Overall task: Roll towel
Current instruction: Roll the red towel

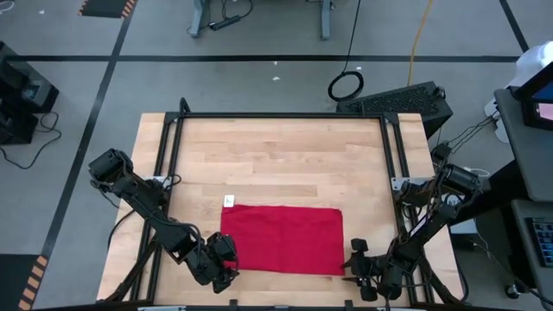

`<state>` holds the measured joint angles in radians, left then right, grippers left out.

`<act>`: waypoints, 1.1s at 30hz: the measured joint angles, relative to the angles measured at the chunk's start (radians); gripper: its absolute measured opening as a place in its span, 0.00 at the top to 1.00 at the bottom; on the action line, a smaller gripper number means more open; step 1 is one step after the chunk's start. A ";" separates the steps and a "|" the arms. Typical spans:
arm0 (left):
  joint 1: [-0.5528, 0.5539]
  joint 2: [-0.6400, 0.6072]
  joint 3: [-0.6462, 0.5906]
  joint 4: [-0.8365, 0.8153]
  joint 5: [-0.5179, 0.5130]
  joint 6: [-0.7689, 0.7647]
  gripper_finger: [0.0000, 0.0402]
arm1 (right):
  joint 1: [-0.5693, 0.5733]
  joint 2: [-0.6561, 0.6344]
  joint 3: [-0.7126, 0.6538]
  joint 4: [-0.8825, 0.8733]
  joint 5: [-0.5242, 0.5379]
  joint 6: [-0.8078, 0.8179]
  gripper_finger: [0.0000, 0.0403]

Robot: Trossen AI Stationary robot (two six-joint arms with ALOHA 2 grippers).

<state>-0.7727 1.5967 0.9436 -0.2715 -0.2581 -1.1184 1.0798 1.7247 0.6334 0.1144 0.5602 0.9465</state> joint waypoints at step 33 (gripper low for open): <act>-0.111 0.000 -0.025 -0.247 0.017 0.338 0.39 | -0.002 0.007 -0.002 -0.004 -0.013 0.063 1.00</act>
<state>-0.8836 1.5965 0.9187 -0.5185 -0.2409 -0.7805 1.0775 1.7317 0.6315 0.1104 0.5475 1.0096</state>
